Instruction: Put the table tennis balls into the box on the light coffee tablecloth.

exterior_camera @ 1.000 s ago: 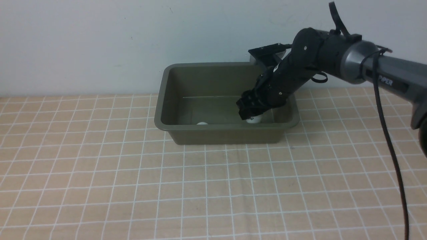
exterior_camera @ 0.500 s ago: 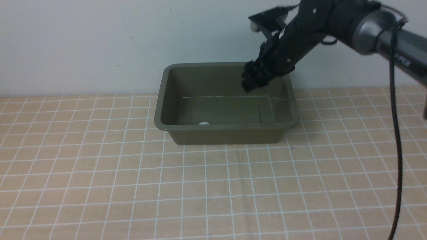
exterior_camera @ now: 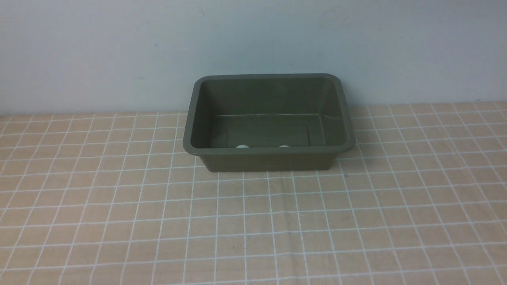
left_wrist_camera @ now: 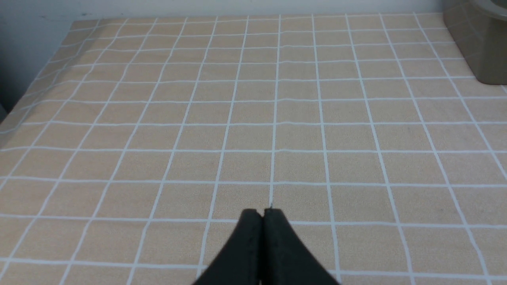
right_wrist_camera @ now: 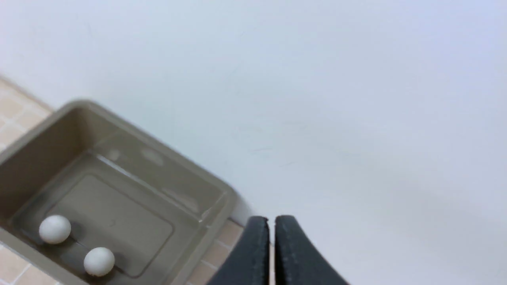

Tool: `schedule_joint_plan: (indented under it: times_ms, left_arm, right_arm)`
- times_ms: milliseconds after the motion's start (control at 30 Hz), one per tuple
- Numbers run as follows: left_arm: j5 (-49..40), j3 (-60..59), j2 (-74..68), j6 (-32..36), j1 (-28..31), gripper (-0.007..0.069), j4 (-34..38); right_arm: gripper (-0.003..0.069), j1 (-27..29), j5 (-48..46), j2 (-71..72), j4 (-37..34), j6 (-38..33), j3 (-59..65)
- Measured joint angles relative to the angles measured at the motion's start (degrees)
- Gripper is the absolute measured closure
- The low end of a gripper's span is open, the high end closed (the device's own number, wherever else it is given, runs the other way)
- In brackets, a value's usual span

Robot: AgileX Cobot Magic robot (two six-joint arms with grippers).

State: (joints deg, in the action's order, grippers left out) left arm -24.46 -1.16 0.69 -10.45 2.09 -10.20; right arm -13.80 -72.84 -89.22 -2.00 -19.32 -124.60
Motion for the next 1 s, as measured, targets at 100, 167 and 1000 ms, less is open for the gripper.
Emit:
schedule_joint_plan:
  times_ms: [100,167,1000]
  left_arm:
    - [0.0,0.0,0.0,0.0,0.0,0.0693,0.0]
    - [0.0,0.0,0.0,0.0,0.0,0.0693,0.0]
    - [0.0,0.0,0.0,0.0,0.0,0.0693,0.0]
  right_arm:
    - [0.0669,0.2,-0.1,6.3,0.5,0.1,3.9]
    - [0.0675,0.2,-0.2,14.6,0.6,0.1,10.2]
    - [0.0676,0.3,25.4,49.8,-1.8,9.0,82.0]
